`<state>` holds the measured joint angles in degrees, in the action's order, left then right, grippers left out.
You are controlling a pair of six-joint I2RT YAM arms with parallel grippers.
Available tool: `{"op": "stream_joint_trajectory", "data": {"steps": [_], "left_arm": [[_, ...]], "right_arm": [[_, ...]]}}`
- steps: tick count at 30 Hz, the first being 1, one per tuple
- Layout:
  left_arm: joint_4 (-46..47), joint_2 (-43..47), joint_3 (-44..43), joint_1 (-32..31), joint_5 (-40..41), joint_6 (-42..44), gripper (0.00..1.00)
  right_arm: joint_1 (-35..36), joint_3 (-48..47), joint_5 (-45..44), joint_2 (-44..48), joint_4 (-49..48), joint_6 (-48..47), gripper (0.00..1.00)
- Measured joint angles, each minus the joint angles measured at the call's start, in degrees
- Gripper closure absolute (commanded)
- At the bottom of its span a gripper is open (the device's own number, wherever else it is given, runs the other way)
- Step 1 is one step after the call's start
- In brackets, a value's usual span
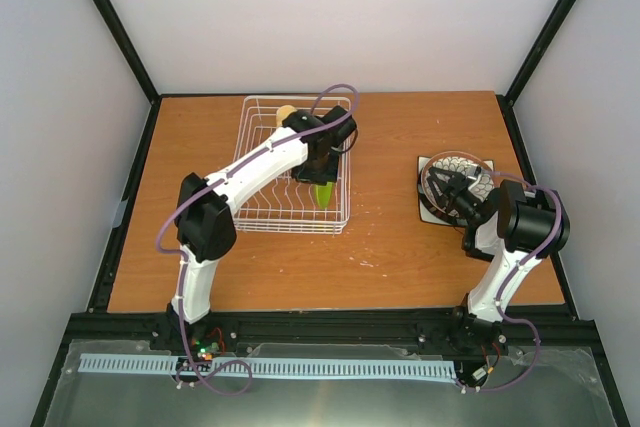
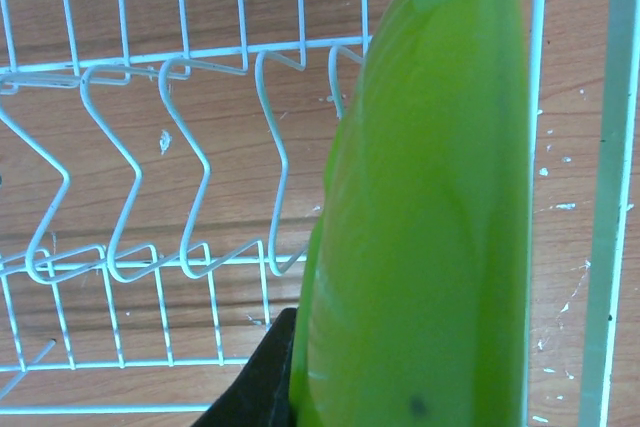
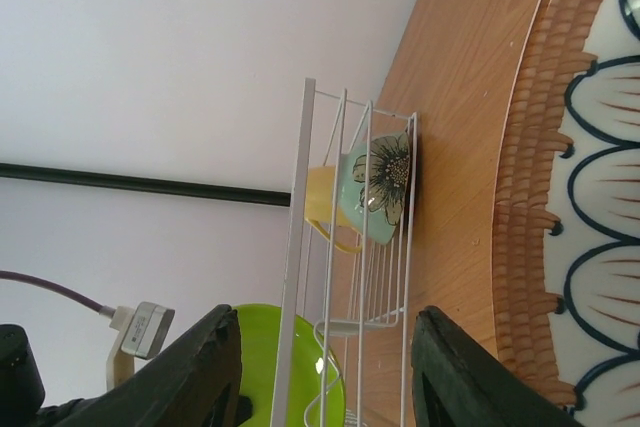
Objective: Load the mixed dishes into the dish rack
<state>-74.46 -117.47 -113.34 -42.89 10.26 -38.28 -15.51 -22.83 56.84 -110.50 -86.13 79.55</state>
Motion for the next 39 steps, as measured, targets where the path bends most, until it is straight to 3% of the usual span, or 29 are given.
{"op": "stream_joint_trajectory", "data": {"steps": [5, 6, 8, 11, 21, 28, 30, 34, 37, 39], "left_arm": [[0.4, 0.1, 1.1, -0.2, 0.1, -1.2, 0.99], [0.4, 0.1, 1.2, -0.2, 0.1, -1.3, 0.95], [0.4, 0.1, 1.2, -0.2, 0.1, -1.4, 0.69], [0.2, -0.2, 0.9, -0.2, 0.3, -1.4, 0.39], [0.0, -1.9, -0.6, -0.1, 1.0, -1.0, 0.12], [0.3, -1.0, -3.9, -0.2, 4.9, -0.7, 0.01], [2.0, 1.5, -3.9, -0.2, 7.0, 0.1, 0.00], [16.0, 16.3, 5.9, 0.5, 8.9, 4.8, 0.00], [30.6, 30.2, 17.1, 3.2, 1.6, 8.5, 0.00], [40.3, 35.6, 22.1, 7.6, -7.4, 10.3, 0.00]], "right_arm": [[0.0, 0.0, 0.0, 0.0, 0.0, 0.0, 0.53], [0.0, 0.0, 0.0, 0.0, 0.0, 0.0, 0.53], [0.0, 0.0, 0.1, 0.2, 0.0, 0.0, 0.53], [0.0, 0.0, 0.6, 1.5, 0.0, 0.0, 0.52], [0.0, 0.0, 1.0, 10.7, 2.0, -5.5, 0.51], [0.0, 0.0, 1.0, 19.4, 9.9, -11.1, 0.51], [0.0, -0.3, 0.6, 24.9, 16.3, -14.9, 0.52], [-0.2, -6.4, -5.1, 39.4, 43.0, -30.6, 0.56], [-1.9, -13.5, -12.2, 45.2, 60.0, -39.9, 0.56], [-4.0, -14.2, -16.3, 47.4, 68.2, -43.5, 0.56]]}}
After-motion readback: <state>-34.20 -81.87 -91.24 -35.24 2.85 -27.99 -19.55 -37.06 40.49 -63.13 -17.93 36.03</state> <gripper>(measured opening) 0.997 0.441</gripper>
